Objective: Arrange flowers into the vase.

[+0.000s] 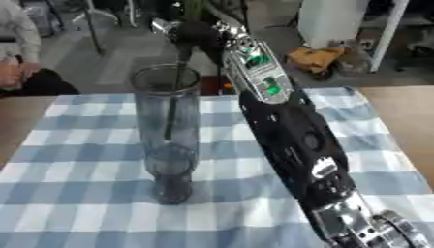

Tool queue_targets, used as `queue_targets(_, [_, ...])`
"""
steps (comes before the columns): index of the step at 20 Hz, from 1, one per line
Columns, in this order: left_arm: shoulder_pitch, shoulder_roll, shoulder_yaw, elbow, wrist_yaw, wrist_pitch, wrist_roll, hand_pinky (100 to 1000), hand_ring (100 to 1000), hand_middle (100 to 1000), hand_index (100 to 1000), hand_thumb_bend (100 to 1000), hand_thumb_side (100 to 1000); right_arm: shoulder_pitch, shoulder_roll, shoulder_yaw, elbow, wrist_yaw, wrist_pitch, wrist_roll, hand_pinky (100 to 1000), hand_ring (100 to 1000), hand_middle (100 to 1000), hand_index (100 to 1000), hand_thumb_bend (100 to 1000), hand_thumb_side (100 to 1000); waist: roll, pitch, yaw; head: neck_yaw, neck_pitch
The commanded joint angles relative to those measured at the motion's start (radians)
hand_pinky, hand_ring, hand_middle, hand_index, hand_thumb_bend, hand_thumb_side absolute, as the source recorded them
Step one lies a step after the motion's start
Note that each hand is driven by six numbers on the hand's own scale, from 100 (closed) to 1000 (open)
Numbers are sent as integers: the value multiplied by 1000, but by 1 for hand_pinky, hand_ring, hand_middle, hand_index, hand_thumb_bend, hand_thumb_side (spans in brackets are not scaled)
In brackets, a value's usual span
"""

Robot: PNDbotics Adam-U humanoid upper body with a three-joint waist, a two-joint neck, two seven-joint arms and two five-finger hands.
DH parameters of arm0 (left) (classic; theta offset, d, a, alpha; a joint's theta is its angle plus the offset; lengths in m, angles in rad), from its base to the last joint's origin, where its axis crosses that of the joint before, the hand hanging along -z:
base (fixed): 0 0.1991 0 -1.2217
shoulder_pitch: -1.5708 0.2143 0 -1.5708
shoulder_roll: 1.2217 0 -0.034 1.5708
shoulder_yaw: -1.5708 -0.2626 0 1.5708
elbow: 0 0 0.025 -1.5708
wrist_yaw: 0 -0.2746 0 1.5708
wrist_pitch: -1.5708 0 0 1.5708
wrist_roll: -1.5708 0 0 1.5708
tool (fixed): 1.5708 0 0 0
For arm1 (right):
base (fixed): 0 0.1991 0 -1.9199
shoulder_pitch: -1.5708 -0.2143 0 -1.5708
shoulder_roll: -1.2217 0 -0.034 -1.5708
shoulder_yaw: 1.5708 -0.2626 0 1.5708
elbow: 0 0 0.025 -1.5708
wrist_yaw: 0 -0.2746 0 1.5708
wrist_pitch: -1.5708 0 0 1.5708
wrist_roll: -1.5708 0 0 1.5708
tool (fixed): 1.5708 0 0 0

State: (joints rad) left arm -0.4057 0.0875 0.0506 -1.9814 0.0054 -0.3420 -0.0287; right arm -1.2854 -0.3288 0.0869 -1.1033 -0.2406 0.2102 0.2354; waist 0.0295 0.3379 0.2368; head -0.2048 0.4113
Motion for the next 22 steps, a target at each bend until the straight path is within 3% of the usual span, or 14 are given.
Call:
queue_targets(1, [-16,10,6,-19,4,3,-3,390,603,706,816,100,1000,-33,-1,2,-27,-17,21,-14,105,228,100,100,270,100,2,-24,-1,4,-3])
queue_targets(8, [-19,10,4,-19,6,8,-8,391,603,707,817,100,1000,-37,8,13,-57,-53,55,-46,103,227,100,100,263,100,-1,-29,-4,10,-2])
queue_targets(22, [-18,7,5,-19,8,11,-9,393,603,707,817,100,1000,-15,-10,46,-109,-78,35,-58,108,238,100,100,260,100,-8,-39,-3,24,10])
